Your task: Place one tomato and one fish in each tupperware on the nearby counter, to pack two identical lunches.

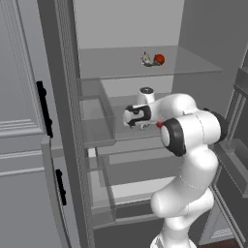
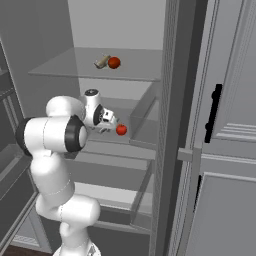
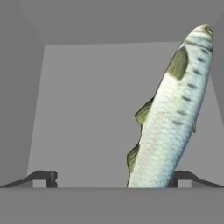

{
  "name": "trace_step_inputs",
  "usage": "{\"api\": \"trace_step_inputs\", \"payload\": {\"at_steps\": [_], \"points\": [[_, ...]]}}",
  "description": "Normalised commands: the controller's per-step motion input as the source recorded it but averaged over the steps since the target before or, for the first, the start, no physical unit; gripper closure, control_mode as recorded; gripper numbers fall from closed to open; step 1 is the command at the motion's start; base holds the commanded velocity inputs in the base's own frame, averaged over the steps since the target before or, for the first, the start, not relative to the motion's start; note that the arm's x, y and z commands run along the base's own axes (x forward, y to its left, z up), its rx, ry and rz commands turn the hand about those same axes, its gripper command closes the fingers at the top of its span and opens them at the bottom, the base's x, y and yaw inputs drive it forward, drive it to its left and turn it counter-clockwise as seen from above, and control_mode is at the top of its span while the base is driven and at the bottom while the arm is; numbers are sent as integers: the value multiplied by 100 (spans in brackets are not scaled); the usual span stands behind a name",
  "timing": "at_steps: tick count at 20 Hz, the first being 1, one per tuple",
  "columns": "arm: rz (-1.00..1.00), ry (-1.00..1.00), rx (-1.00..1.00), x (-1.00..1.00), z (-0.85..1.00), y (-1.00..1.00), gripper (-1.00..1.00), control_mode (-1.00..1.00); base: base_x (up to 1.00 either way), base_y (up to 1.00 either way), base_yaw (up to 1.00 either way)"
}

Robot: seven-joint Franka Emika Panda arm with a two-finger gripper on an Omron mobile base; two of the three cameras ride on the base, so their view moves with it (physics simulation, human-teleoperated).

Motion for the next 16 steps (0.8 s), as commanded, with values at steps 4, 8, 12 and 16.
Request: {"api": "trace_step_inputs", "payload": {"at_steps": [4,8,12,16], "points": [[-5,0,0,31,-33,0,-100,-100,0,0,0],[-4,0,0,24,-26,-2,-100,-100,0,0,0],[-11,-1,0,0,-37,-20,-100,-100,0,0,0],[-8,-4,0,0,-37,-13,-100,-100,0,0,0]]}}
